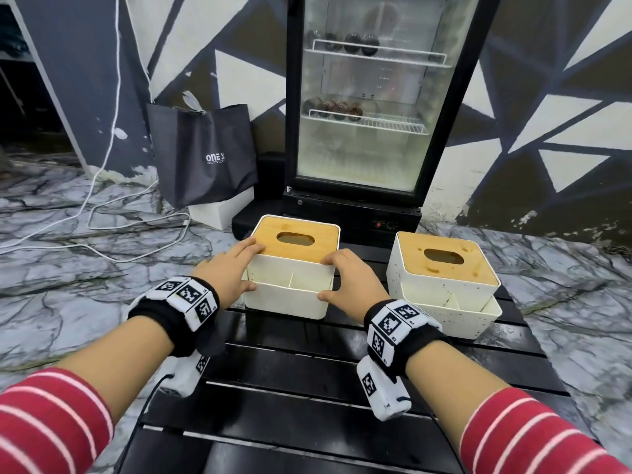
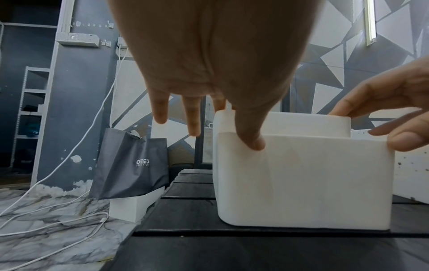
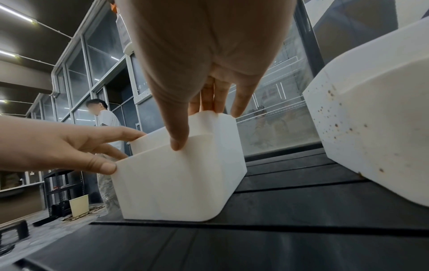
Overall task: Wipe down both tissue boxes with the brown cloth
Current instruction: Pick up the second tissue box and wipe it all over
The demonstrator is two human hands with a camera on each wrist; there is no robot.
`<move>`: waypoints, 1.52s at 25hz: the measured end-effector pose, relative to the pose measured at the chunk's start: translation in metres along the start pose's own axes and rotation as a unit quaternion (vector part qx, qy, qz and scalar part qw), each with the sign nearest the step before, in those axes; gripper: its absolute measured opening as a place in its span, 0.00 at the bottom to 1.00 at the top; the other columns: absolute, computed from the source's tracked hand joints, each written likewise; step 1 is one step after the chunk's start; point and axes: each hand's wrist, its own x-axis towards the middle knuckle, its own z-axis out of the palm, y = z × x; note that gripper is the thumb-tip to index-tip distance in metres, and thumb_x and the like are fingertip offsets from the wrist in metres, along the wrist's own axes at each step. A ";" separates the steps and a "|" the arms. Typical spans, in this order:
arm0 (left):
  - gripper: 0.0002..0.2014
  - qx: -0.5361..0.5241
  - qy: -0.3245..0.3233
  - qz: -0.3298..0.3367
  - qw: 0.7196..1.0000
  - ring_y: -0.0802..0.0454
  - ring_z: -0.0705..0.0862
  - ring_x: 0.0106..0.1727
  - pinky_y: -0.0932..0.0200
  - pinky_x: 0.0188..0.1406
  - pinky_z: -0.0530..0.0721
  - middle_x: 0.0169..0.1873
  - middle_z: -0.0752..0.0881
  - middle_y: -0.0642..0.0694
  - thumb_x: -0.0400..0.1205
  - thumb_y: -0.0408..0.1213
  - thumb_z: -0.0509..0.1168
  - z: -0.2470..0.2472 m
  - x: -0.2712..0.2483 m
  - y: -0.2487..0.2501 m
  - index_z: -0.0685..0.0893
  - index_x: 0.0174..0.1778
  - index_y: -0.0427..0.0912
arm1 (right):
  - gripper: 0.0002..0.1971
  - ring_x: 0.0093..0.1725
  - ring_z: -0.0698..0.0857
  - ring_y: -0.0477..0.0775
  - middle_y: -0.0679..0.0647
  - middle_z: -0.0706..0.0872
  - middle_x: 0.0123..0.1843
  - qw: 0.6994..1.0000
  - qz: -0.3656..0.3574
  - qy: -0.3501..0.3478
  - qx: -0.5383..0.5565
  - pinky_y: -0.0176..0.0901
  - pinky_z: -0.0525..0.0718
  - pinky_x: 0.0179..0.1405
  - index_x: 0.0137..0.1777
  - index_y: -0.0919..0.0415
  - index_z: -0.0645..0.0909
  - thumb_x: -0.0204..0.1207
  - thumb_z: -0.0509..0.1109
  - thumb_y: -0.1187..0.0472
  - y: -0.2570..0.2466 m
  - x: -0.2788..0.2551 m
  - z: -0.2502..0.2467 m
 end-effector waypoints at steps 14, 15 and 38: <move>0.41 0.031 0.064 0.175 0.982 0.52 0.50 0.83 0.47 0.82 0.49 0.83 0.46 0.53 0.81 0.54 0.62 -0.005 -0.011 0.161 0.43 0.83 0.53 | 0.33 0.74 0.67 0.52 0.52 0.68 0.75 0.985 0.143 0.032 -0.096 0.49 0.67 0.73 0.72 0.53 0.70 0.68 0.75 0.50 0.119 -0.089 -0.115; 0.41 0.026 0.054 0.182 0.981 0.52 0.50 0.83 0.47 0.82 0.50 0.83 0.47 0.53 0.81 0.53 0.62 0.000 -0.009 0.174 0.43 0.83 0.53 | 0.34 0.74 0.66 0.52 0.52 0.68 0.75 0.983 0.150 0.021 -0.105 0.49 0.67 0.73 0.73 0.53 0.68 0.67 0.75 0.49 0.127 -0.095 -0.117; 0.32 -0.044 0.033 0.201 0.978 0.53 0.58 0.81 0.63 0.78 0.54 0.81 0.59 0.51 0.81 0.35 0.65 0.042 0.002 0.233 0.59 0.81 0.47 | 0.28 0.67 0.72 0.54 0.51 0.73 0.67 0.984 0.138 0.011 -0.115 0.44 0.74 0.63 0.71 0.55 0.70 0.71 0.70 0.69 0.139 -0.120 -0.113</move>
